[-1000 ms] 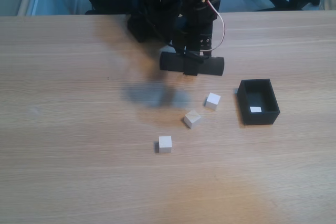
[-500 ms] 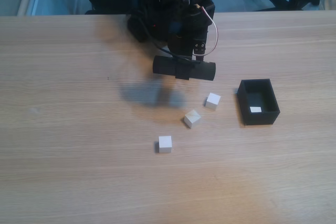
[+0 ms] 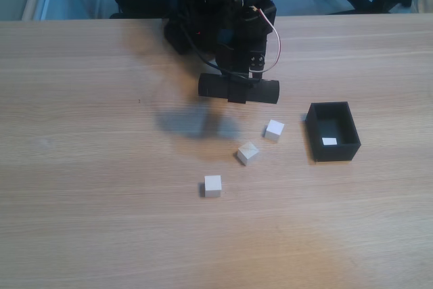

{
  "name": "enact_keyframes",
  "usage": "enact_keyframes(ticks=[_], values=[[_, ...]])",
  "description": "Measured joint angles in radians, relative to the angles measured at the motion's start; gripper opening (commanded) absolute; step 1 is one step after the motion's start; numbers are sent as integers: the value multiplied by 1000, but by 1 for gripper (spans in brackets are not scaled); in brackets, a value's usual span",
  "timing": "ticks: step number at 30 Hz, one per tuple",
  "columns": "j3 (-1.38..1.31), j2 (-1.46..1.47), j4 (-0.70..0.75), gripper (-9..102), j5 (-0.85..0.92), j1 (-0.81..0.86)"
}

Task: Pick blocks and place them in the box.

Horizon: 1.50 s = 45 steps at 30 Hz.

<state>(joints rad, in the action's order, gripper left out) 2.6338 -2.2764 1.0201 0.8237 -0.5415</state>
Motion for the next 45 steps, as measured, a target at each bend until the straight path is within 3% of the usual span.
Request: enact_keyframes(ticks=[7, 21, 31, 40, 45], values=[[0, -18, -9, 0, 12, 5], [-112, -109, 32, 0, 61, -9], [-540, 158, 104, 0, -9, -161], [-730, 376, 34, 0, 28, -196], [-785, 448, -11, 7, 35, -207]])
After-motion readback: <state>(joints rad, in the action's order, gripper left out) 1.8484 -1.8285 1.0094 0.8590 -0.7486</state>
